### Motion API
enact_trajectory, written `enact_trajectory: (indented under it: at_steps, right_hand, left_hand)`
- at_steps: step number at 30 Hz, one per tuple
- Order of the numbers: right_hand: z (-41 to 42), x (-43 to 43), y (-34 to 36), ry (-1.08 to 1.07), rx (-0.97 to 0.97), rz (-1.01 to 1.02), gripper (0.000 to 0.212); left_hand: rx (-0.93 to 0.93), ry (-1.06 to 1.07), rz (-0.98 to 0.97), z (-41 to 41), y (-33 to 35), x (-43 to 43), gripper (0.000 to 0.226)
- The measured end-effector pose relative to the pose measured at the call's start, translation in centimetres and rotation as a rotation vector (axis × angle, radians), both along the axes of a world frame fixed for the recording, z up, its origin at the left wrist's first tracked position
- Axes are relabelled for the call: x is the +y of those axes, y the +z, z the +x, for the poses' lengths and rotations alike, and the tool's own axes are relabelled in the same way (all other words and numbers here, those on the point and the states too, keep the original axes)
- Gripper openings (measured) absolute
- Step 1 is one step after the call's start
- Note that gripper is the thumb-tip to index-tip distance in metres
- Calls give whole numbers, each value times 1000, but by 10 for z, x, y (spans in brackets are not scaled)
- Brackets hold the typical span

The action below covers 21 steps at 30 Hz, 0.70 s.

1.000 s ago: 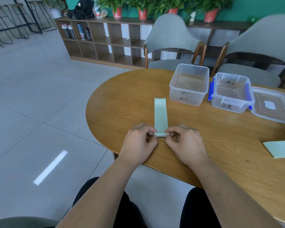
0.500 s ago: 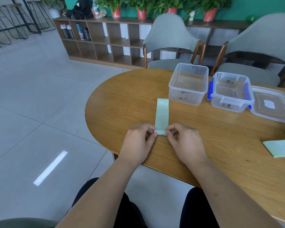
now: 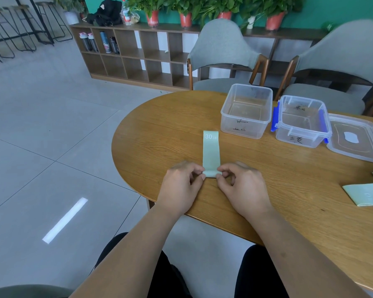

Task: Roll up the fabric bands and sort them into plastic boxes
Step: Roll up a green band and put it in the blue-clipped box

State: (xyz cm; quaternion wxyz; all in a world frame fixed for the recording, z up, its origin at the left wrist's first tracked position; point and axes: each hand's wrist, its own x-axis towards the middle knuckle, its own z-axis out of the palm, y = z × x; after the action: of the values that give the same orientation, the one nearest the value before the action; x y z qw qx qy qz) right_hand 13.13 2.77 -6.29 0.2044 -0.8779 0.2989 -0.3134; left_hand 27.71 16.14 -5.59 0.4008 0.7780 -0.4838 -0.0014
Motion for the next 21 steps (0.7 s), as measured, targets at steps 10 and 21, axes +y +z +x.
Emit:
enact_trajectory:
  at_steps: [10, 21]
  right_hand:
    - [2, 0, 1, -24, -7, 42, 18]
    - [1, 2, 2, -19, 7, -9, 24]
  left_hand:
    - [58, 13, -41, -3, 2, 0, 14]
    - [-10, 15, 3, -1, -1, -3, 23]
